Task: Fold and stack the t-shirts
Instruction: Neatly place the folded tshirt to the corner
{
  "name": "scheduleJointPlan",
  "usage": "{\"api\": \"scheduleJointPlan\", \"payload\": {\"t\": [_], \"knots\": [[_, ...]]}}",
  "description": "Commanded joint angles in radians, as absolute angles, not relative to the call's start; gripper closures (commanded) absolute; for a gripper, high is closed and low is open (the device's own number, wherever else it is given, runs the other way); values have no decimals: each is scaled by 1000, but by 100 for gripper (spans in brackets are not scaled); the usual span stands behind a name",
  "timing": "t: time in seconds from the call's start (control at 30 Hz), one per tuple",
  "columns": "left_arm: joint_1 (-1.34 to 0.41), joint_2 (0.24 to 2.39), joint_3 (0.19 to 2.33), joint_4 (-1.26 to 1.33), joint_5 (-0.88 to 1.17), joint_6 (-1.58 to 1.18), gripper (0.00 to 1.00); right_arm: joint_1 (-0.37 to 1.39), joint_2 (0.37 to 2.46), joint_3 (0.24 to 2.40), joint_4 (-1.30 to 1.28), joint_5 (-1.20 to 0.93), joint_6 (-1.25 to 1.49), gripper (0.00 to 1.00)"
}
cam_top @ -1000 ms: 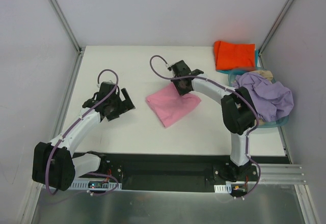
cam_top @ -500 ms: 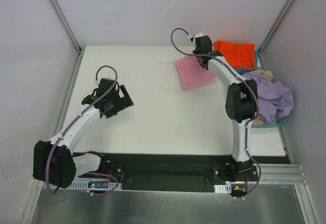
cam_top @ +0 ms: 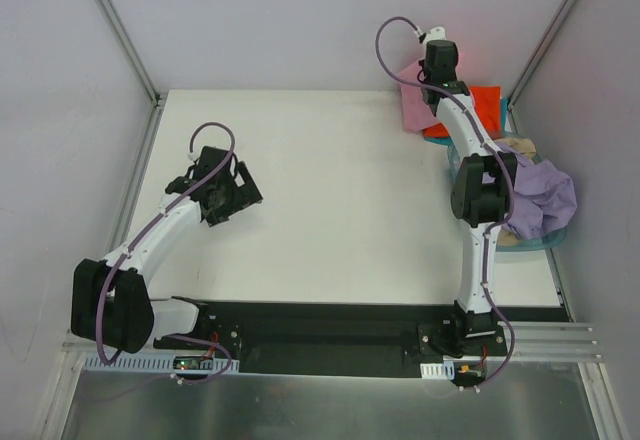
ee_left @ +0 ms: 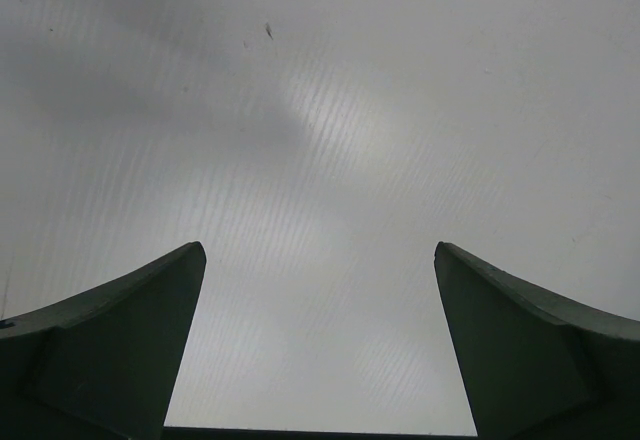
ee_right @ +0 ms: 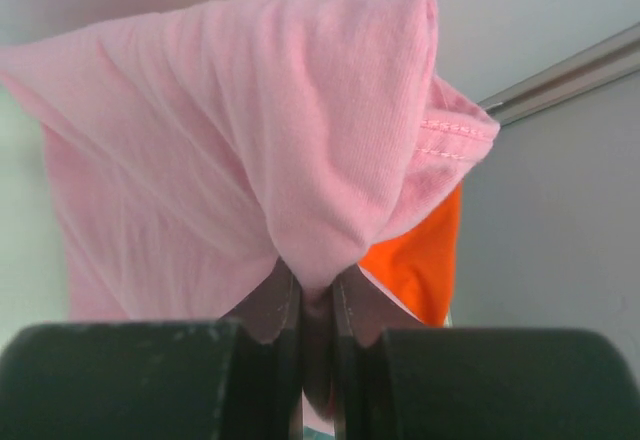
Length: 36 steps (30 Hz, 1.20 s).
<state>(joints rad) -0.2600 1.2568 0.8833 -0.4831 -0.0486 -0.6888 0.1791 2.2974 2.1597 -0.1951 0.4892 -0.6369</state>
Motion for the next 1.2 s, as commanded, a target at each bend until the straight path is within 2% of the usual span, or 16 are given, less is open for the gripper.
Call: {"api": "scheduleJointPlan", "payload": {"t": [0.0,0.33,0.47,0.63,0.67,0.7,0.77,0.8,0.9,1.03,1.17], "knots": [[-250,1284,943,-502,-83,-672,1,115,2286,2250,-81,488,-583,99],[-250,1361,1009,-502,-80,-670,1,-31,2207,2226,-103,241,-428,99],[-250,1399,1037,-500,-58,-666,1,-87,2241,2260,-153,117,-342,99],[-250,1427,1051,-500,-43,-667,1,-127,2301,2253,-158,106,-351,91],[-250,1434,1055,-502,-40,-666,1,-133,2313,2258,-144,106,-341,87],[-250,1439,1058,-500,-37,-666,1,-147,2330,2267,-138,107,-330,73],[-250,1451,1069,-500,-23,-666,1,-161,2381,2296,-133,91,-318,50],[-250,1454,1071,-500,-17,-664,1,-170,2396,2322,-140,89,-307,30],[-250,1457,1078,-500,-6,-664,1,-176,2419,2338,-149,109,-310,3],[-250,1448,1081,-500,-2,-654,1,-176,2346,2304,-153,182,-325,3],[-250,1427,1075,-499,-2,-653,1,-175,2205,2186,-153,147,-327,3]]}}
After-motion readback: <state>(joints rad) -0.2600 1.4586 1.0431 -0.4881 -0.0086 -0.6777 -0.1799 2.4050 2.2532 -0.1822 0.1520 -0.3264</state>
